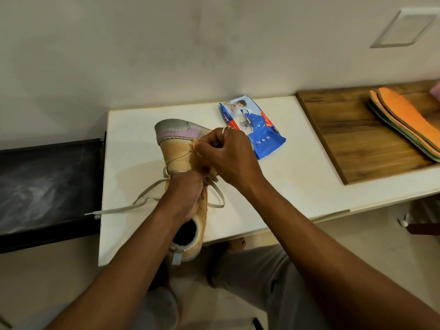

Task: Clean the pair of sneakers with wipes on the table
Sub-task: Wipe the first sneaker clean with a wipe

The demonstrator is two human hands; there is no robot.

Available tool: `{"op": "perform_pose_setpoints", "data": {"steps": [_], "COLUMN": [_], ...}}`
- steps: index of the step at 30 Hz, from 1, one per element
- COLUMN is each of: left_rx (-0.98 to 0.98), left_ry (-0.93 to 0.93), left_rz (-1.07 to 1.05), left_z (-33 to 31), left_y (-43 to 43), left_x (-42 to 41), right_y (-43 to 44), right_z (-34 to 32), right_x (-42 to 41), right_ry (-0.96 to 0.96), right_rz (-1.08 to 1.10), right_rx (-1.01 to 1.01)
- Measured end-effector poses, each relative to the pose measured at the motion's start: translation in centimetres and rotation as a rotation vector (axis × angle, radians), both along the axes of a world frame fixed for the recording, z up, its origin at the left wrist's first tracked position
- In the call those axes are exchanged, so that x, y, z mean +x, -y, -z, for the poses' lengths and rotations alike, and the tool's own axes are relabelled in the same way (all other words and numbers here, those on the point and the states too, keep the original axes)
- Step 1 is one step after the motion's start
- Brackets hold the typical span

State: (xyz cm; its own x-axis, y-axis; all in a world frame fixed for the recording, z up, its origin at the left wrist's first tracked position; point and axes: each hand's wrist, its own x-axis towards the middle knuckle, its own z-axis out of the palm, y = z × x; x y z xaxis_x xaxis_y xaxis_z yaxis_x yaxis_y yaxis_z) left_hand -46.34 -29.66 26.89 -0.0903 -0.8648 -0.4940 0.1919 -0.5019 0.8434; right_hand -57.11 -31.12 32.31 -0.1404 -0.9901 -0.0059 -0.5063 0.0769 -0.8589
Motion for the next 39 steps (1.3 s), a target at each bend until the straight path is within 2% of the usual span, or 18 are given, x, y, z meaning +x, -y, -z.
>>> {"op": "perform_pose_setpoints", "data": {"steps": [6, 8, 13, 21, 27, 35, 39], "left_rx": [-0.011, -0.02, -0.003, 0.007, 0.012, 0.033, 0.033], "left_ry": [-0.01, -0.009, 0.017, -0.029, 0.016, -0.05, -0.137], "left_rz": [0.051, 0.052, 0.017, 0.022, -0.003, -0.005, -0.043], "left_z": [0.1, 0.2, 0.0, -0.2, -0.6, -1.2, -1.7], "left_y": [0.3, 0.3, -0.1, 0.2, -0.3, -0.1, -0.1], "left_x": [0.2, 0.2, 0.1, 0.1, 0.0, 0.1, 0.1], "right_y": [0.7, 0.7, 0.1, 0.8, 0.1, 1.0, 0.7], "right_z": [1.2, 1.0, -0.2, 1.3, -0.1, 1.8, 1.7], "right_x": [-2.1, -1.6, -0.1, -2.1, -0.1, -2.7, -2.8], "right_ry": [-0.228, -0.218, 0.035, -0.227, 0.019, -0.227, -0.21], "right_rz": [0.26, 0.218, 0.015, 0.223, -0.022, 0.191, 0.163], "right_rx": [0.104, 0.116, 0.026, 0.117, 0.013, 0.099, 0.07]}}
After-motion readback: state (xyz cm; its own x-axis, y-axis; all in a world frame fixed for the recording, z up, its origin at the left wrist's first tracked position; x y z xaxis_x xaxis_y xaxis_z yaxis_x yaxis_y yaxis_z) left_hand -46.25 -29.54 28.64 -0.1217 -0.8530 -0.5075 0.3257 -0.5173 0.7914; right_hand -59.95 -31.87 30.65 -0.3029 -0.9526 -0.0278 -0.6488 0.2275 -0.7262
